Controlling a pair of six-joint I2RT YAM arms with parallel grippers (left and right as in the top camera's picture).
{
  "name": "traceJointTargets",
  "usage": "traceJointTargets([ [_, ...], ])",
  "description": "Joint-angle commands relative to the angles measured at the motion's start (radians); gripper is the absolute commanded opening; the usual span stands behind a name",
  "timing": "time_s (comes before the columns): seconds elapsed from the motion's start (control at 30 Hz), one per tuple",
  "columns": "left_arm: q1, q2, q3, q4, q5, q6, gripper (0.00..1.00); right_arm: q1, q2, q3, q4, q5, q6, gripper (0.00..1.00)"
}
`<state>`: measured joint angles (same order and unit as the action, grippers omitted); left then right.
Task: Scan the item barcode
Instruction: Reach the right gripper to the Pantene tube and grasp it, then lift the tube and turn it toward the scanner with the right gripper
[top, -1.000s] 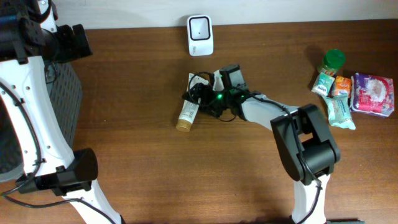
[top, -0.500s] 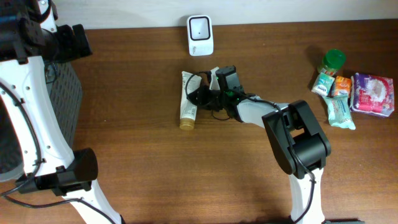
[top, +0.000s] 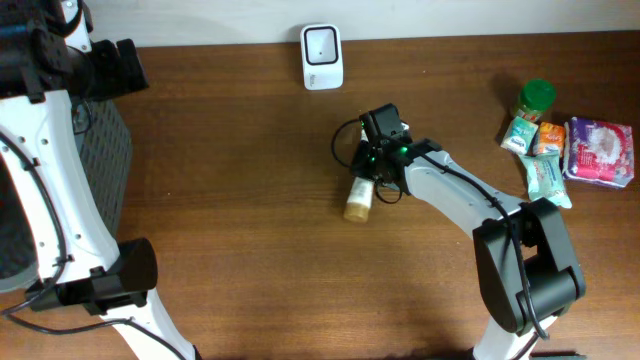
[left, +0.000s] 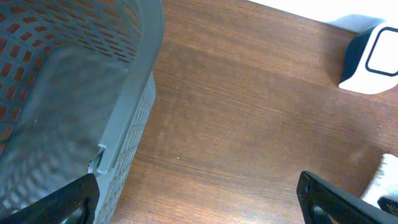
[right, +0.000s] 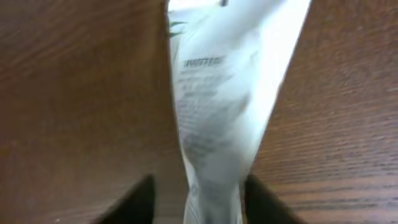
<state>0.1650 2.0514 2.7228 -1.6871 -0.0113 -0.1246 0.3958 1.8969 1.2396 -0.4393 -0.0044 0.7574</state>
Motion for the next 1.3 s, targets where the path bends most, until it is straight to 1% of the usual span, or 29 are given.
traceJointTargets([
  [0.0,0.003,-0.015,0.008,-0.001,0.007,-0.006,0.99,-0.020,-0.004,0.010,0.001,0.012,-0.012,0.72],
  [0.03,0.004,-0.015,0.008,-0.001,0.007,-0.006,0.99,-0.034,-0.004,0.016,-0.001,-0.028,-0.035,0.84],
  [0.07,0.003,-0.015,0.008,-0.001,0.007,-0.006,0.99,-0.061,-0.004,0.025,-0.008,-0.110,-0.068,0.93],
  [0.13,0.004,-0.015,0.008,-0.001,0.007,-0.006,0.99,-0.109,-0.004,0.040,-0.032,-0.220,-0.103,0.93],
  [0.2,0.004,-0.015,0.008,-0.001,0.007,-0.006,0.99,-0.218,-0.004,0.047,-0.079,-0.359,-0.198,0.93],
  [0.23,0.003,-0.015,0.008,-0.001,0.007,-0.006,0.99,-0.264,-0.003,0.047,-0.103,-0.396,-0.234,0.93],
  [0.3,0.004,-0.015,0.008,-0.001,0.007,-0.006,0.99,-0.323,-0.003,0.037,-0.129,-0.407,-0.306,0.93],
  [0.37,0.004,-0.015,0.008,-0.001,0.007,-0.006,0.99,-0.332,0.021,0.033,-0.119,-0.408,-0.335,0.93],
  [0.43,0.004,-0.015,0.008,-0.001,0.007,-0.006,0.99,-0.317,0.059,0.032,-0.056,-0.443,-0.335,0.93],
  [0.5,0.003,-0.015,0.008,-0.001,0.007,-0.006,0.99,-0.307,0.106,0.032,0.037,-0.564,-0.335,0.93],
  [0.53,0.003,-0.015,0.008,-0.001,0.007,-0.006,0.99,-0.305,0.117,0.032,0.049,-0.579,-0.335,0.92],
  [0.57,0.004,-0.015,0.008,-0.001,0.007,-0.006,0.99,-0.304,0.137,0.032,0.053,-0.579,-0.335,0.87],
  [0.6,0.004,-0.015,0.008,-0.001,0.007,-0.006,0.99,-0.304,0.154,0.032,0.055,-0.580,-0.333,0.79],
  [0.63,0.004,-0.015,0.008,-0.001,0.007,-0.006,0.99,-0.303,0.164,0.032,0.056,-0.590,-0.335,0.75],
  [0.7,0.003,-0.015,0.008,-0.001,0.007,-0.006,0.99,-0.295,0.187,0.032,0.058,-0.591,-0.334,0.72],
  [0.77,0.004,-0.015,0.008,-0.001,0.007,-0.006,0.99,-0.280,0.203,0.032,0.063,-0.590,-0.301,0.37],
  [0.83,0.003,-0.015,0.008,-0.001,0.007,-0.006,0.99,-0.278,0.202,0.035,0.063,-0.599,-0.273,0.25],
  [0.9,0.004,-0.015,0.008,-0.001,0.007,-0.006,0.99,-0.278,0.202,0.038,0.063,-0.633,-0.274,0.16],
  [0.93,0.004,-0.015,0.008,-0.001,0.007,-0.006,0.99,-0.278,0.202,0.041,0.062,-0.647,-0.273,0.04],
  [1.0,0.003,-0.015,0.008,-0.001,0.007,-0.006,0.99,-0.278,0.176,0.053,0.053,-0.704,-0.269,0.04],
  [1.13,0.003,-0.015,0.008,-0.001,0.007,-0.006,0.99,-0.278,0.040,0.076,-0.032,-0.715,-0.161,0.04],
  [1.2,0.003,-0.015,0.008,-0.001,0.007,-0.006,0.99,-0.278,-0.048,0.076,-0.087,-0.727,-0.010,0.04],
  [1.27,0.003,-0.015,0.008,-0.001,0.007,-0.006,0.99,-0.271,-0.095,0.076,-0.108,-0.784,0.045,0.04],
])
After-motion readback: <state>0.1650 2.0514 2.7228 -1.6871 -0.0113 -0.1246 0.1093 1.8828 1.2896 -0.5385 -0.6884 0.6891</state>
